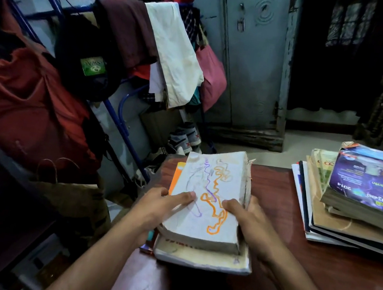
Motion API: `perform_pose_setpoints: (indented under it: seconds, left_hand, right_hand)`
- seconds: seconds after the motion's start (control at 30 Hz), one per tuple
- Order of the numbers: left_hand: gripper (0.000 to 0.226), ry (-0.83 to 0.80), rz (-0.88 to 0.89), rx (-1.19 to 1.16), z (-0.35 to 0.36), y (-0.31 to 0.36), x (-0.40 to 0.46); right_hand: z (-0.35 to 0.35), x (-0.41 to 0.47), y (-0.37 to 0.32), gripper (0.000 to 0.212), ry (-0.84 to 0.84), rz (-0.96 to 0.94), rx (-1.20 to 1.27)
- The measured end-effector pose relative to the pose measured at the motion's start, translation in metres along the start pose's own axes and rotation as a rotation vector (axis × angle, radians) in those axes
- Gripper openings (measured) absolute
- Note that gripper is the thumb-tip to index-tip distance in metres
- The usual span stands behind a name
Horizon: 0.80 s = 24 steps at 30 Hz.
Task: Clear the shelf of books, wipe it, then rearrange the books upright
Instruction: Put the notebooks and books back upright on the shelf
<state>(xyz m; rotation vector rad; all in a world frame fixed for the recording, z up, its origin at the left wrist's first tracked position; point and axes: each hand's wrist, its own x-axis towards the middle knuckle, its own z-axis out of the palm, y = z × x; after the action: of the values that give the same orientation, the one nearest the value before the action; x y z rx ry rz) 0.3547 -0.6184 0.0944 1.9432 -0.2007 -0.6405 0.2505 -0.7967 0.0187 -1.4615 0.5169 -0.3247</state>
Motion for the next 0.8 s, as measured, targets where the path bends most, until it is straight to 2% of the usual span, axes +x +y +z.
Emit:
perform_pose_setpoints:
  seconds: [0.17,0.33,0.47,0.6,0.8]
  left_hand:
    - [0.050,-0.062,-0.014,-0.115,-0.008,0.002,-0.011]
    - [0.042,-0.044,0.008,-0.200,0.001,-0.004,-0.019]
    - [0.050,-0.067,0.019,-0.312,-0.005,-0.004,-0.023]
    - [0.060,-0.066,0.071,-0.462,-0.025,-0.004,-0.025]
    - [0.061,0.023,0.163,-0.472,-0.081,-0.009,-0.045]
  right_hand:
    - [0.008,-0.008,-0.008,0.060,0.024,-0.056,0.105]
    - [0.006,-0.013,-0.012,0.066,0.043,-0.029,0.217]
    - [0.013,-0.026,-0.015,0.064,0.074,-0.097,0.310]
    - [0.028,-0.035,-0.029,0.057,0.008,-0.144,0.443]
    - [0.086,-0.038,-0.056,0.047,-0.149,-0.113,0.470]
